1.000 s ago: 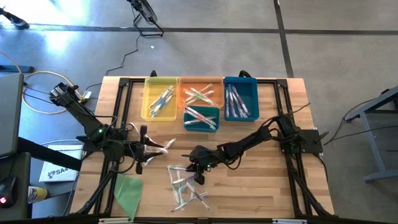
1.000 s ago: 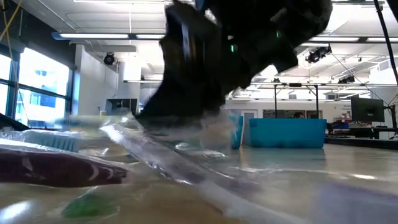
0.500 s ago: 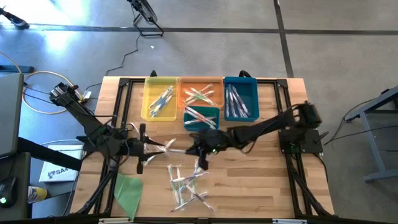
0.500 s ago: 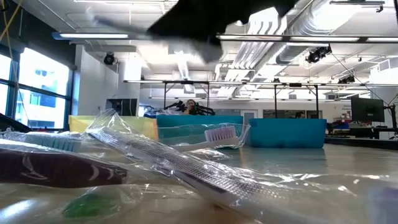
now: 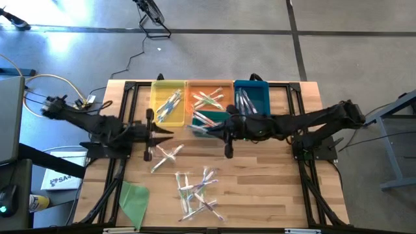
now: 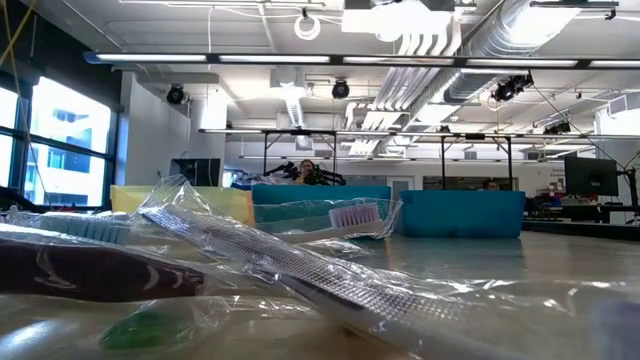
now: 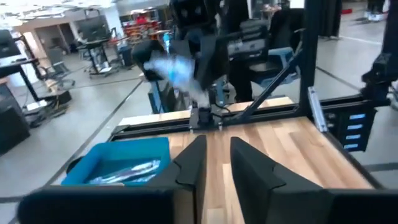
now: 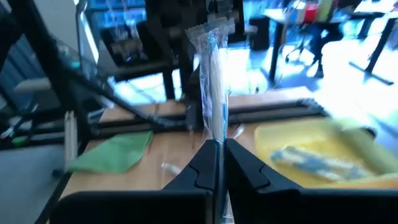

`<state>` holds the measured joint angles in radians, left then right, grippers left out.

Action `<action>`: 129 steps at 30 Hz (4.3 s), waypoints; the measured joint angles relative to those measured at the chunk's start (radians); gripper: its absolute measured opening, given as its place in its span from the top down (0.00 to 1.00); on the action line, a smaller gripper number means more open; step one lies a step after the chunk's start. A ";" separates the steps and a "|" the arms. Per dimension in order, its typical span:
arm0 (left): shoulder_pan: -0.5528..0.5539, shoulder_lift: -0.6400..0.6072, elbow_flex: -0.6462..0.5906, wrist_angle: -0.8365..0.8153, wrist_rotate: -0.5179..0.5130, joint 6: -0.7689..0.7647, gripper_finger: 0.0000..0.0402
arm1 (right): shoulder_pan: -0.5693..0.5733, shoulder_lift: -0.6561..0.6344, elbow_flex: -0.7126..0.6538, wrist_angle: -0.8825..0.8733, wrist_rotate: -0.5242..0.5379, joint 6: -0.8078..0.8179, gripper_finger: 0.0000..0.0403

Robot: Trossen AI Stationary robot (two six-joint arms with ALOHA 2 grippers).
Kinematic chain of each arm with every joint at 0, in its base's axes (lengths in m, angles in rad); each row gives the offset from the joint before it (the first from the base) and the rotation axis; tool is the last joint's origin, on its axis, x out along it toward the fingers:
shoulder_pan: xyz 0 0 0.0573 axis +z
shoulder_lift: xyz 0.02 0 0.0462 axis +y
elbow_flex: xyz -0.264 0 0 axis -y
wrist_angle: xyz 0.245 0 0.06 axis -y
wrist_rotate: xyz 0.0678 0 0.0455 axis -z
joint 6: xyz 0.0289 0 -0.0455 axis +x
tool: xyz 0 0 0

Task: Pick & Place Toothbrushes
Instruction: Put the blue toothbrush into the yellow bin

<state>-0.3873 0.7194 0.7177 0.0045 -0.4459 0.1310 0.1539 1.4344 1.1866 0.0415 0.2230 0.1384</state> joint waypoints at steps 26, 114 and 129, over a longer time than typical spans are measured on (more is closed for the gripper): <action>0.804 0.228 0.012 0.355 0.692 0.040 0.70 | -0.253 0.030 0.000 0.241 -0.046 -0.086 0.98; 1.226 0.234 0.260 -0.520 0.891 -0.061 0.98 | -0.390 -0.168 0.001 -0.061 -0.012 -0.107 0.36; 1.271 0.424 0.260 -0.606 0.910 -0.057 0.98 | -0.391 -0.161 0.000 -0.126 -0.012 -0.105 0.36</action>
<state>0.8837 1.1430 0.9779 -0.6020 0.4641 0.0738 -0.2375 1.2729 1.1866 -0.0841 0.2108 0.0330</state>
